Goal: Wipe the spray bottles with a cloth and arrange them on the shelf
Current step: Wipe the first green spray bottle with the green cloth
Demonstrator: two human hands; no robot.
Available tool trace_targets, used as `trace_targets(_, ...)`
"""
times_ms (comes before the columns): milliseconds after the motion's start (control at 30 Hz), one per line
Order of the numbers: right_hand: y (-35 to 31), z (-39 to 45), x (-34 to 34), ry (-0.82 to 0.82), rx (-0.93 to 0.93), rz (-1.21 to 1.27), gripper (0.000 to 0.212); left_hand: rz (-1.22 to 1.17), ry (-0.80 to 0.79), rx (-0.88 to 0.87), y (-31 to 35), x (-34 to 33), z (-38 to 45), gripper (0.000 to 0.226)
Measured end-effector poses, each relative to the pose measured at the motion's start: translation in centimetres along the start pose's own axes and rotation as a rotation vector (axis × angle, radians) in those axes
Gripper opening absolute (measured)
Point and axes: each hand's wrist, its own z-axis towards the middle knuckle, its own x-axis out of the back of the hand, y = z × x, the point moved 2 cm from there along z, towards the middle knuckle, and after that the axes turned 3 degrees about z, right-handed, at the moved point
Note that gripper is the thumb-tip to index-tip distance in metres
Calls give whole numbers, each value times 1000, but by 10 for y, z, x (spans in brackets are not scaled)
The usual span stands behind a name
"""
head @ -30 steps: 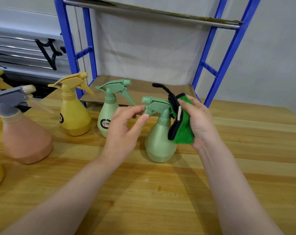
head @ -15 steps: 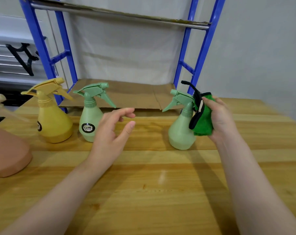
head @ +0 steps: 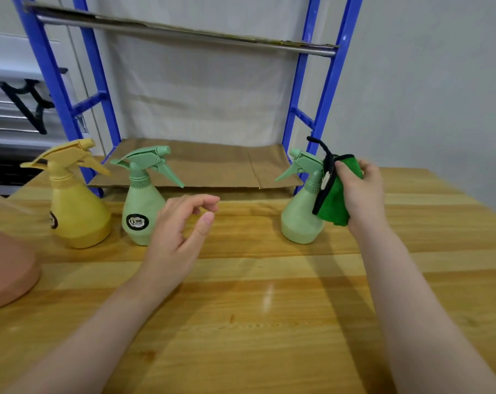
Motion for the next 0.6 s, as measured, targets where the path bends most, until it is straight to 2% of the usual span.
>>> trace_targets(167, -17, -11, 12, 68, 313, -483, 31, 49, 51, 15, -1, 2, 0, 22)
trace_targets(233, -30, -18, 19, 114, 421, -581, 34, 50, 98, 39, 0, 5, 1, 20)
trace_targets(333, -47, -27, 21, 153, 521, -496, 34, 9, 182, 87, 1, 10, 2, 16)
trace_targets(400, -55, -39, 13, 124, 539, -400, 30, -35, 248, 118, -2, 13, 3, 14)
trace_targets(500, -57, -62, -12, -16, 542, -284, 22, -82, 347, 184, -7, 18, 5, 12)
trace_targets(600, -40, -81, -41, -167, 463, -228, 21, -115, 432, 282, -16, 22, 7, 12)
